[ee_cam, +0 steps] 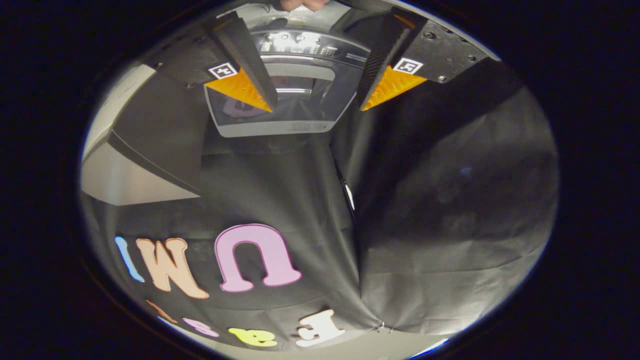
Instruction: Put the clothes into the washing machine and then close the washing machine lid.
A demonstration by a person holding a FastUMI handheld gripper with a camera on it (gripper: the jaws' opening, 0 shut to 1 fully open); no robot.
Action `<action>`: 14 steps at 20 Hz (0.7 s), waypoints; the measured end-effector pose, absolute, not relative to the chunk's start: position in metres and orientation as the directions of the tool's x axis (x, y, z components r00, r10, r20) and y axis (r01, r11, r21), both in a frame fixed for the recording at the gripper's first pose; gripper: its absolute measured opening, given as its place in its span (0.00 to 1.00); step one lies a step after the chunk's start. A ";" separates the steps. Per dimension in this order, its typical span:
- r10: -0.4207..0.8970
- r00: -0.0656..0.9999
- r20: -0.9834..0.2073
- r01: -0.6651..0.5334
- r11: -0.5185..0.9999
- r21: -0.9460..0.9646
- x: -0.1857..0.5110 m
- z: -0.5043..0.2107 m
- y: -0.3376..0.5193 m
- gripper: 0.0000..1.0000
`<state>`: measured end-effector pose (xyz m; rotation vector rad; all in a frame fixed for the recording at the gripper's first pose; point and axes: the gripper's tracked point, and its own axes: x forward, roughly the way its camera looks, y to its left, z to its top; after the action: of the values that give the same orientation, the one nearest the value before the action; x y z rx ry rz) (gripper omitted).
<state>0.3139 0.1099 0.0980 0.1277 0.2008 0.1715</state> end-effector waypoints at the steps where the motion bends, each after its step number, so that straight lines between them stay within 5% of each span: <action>1: 0.177 0.967 -0.181 -0.149 0.976 0.158 0.304 0.100 0.105 0.97; 8: 0.119 0.988 -0.097 -0.095 0.970 0.223 0.226 0.102 0.060 0.97; 14: 0.065 0.996 -0.055 -0.059 0.993 0.100 0.141 0.092 0.031 0.97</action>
<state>0.1409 0.0311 0.0917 0.0982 0.0586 0.0620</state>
